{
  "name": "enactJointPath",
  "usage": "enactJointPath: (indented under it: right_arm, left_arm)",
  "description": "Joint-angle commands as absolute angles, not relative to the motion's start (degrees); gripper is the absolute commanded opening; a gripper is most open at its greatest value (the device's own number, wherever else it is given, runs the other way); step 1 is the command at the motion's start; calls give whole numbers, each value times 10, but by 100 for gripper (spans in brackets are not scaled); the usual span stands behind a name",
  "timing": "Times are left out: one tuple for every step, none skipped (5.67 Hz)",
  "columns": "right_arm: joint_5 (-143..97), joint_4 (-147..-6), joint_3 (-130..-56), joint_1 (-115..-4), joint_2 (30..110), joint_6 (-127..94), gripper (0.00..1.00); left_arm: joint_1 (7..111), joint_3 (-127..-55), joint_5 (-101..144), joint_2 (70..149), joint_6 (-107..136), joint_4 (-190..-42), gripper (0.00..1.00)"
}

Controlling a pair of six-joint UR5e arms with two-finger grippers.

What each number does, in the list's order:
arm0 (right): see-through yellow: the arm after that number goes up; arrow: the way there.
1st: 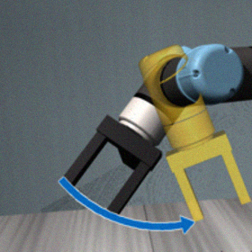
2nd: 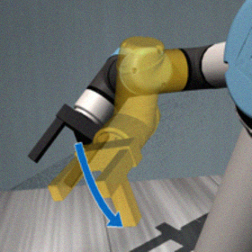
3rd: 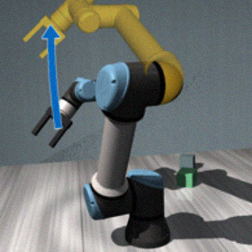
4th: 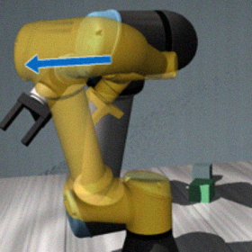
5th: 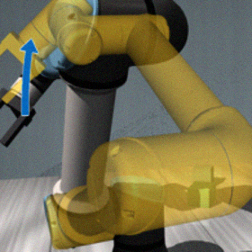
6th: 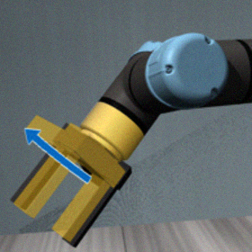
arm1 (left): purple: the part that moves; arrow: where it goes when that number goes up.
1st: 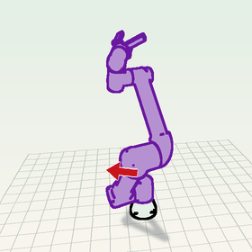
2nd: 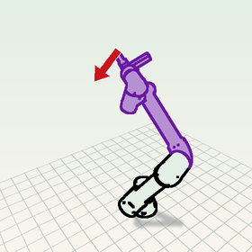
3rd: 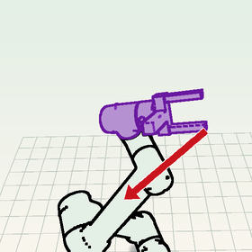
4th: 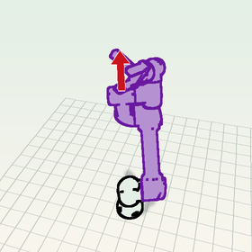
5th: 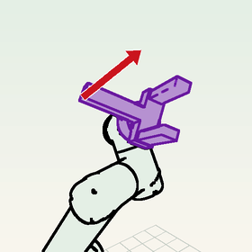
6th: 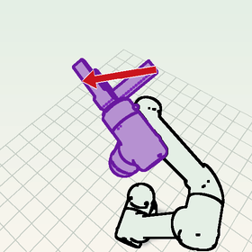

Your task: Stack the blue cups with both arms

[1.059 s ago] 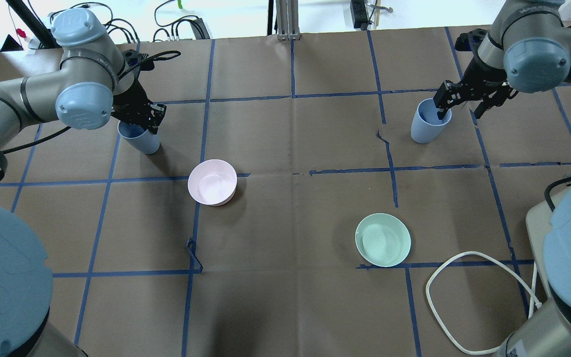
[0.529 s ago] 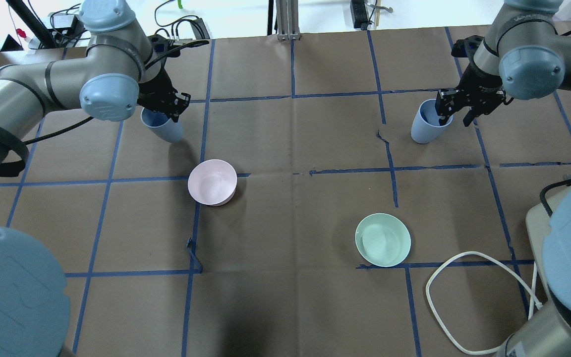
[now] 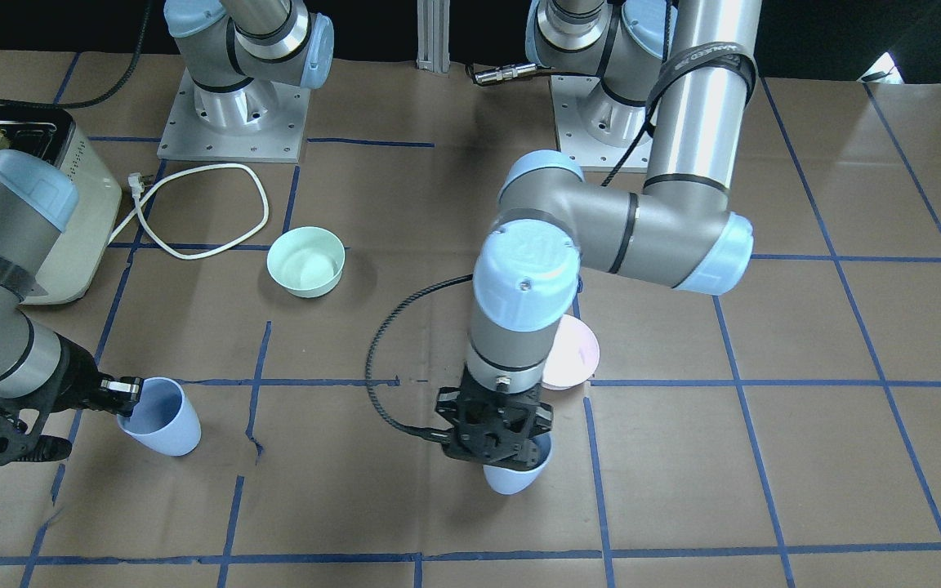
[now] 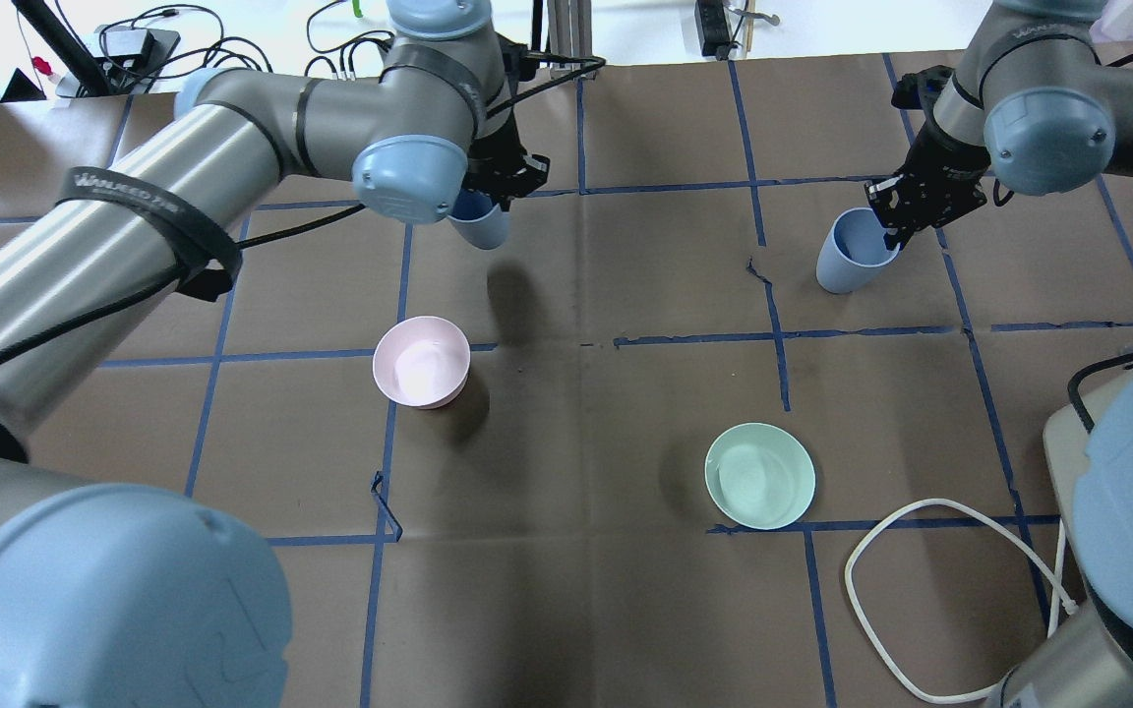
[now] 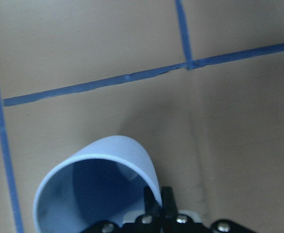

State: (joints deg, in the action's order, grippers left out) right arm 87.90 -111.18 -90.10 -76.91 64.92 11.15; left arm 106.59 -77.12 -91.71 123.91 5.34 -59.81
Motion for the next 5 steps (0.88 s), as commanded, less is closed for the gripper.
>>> enactJointPath:
  right_arm:
    - [880,-1098,-862,-771,667,105,7]
    - [880,-1026,-820,-775,692,105,7]
    - [880,-938,-770,-776,713,105,7]
    - [880,-859,-733,-776,735,105,7]
    - [881,-828,-724,-776,742,105,7]
  left_arm:
    - [1132,-730,-916,1282,88,-590,1]
    - [1134,-735,-920,1281,79,-589,1]
    - [1134,-737,-933,1279,78,-589,1]
    - [1134,-739,-962,1282,84,-590,2]
    - [1134,-739,-965,1288,85,-589,6]
